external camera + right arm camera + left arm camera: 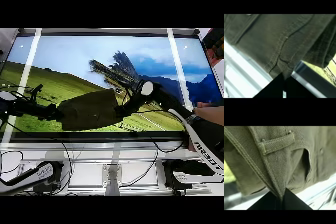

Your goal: Fold the clothes and pants, and hang the long-sleeved shirts on hangers.

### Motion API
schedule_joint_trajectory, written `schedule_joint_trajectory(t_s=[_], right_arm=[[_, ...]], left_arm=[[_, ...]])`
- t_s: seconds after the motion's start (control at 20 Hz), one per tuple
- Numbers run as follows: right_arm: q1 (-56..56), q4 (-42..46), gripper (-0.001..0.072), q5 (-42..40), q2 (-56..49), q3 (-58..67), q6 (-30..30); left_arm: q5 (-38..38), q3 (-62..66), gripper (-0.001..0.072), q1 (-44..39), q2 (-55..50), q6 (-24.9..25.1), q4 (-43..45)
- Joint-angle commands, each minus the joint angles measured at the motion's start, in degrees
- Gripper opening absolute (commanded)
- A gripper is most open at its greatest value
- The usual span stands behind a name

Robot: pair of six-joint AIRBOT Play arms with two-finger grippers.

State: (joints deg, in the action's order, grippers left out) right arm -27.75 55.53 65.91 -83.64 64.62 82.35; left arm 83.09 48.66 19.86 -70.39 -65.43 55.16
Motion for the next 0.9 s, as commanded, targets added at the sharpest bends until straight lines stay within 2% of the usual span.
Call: schedule_joint_trajectory(t_s=[0.0, 0.05, 0.1, 0.25, 0.4, 0.5, 0.6, 0.7, 0.75, 0.8, 0.85], right_arm=[[-1.38, 1.73, 0.016, -6.25, 0.07, -3.06, 1.11], [-1.31, 3.08, 0.0368, -6.32, 0.11, -3.06, 1.09], [-1.16, 4.52, 0.0485, -6.32, 0.15, -3.06, 0.94], [0.61, 10.67, 0.0487, -6.43, 0.26, -2.47, 0.96], [5.9, 11.82, 0.0486, -6.84, 0.22, 0.2, 0.94], [11.91, 10.8, 0.0438, -6.99, 0.02, 2.45, 0.92], [18.36, 3.26, 0.0437, -5.81, -1.18, 3.65, -1.01], [23.67, -11.52, 0.0447, -1.6, -4.26, 3.69, -9.6], [24.44, -15.52, 0.0505, -0.2, -5.9, 3.69, -13.14], [24.37, -16.83, 0.0625, 0.09, -7.45, 3.69, -14.21], [23.58, -16.68, 0.0685, -0.46, -8.9, 3.69, -14.38]], left_arm=[[2.01, 0.0, 0.0333, 0.11, -0.02, -1.46, 5.9], [2.01, 0.0, 0.064, 0.11, -0.02, -1.46, 5.92], [2.03, 0.02, 0.069, 0.11, -0.02, -1.51, 5.88], [1.9, 0.04, 0.069, 0.13, -0.02, -1.49, 6.01], [-0.63, 0.09, 0.0687, 0.13, -0.02, -1.51, 6.16], [-2.36, 0.09, 0.0687, 0.13, -0.02, -1.51, 6.14], [-3.45, 0.09, 0.0687, 0.13, -0.02, -1.51, 6.14], [-4.83, 0.09, 0.0687, 0.13, -0.02, -1.49, 6.12], [-5.62, 0.09, 0.0687, 0.13, -0.02, -1.49, 6.1], [-6.32, 0.09, 0.0687, 0.13, -0.02, -1.49, 6.12], [-6.95, 0.09, 0.0687, 0.13, -0.02, -1.51, 6.12]])
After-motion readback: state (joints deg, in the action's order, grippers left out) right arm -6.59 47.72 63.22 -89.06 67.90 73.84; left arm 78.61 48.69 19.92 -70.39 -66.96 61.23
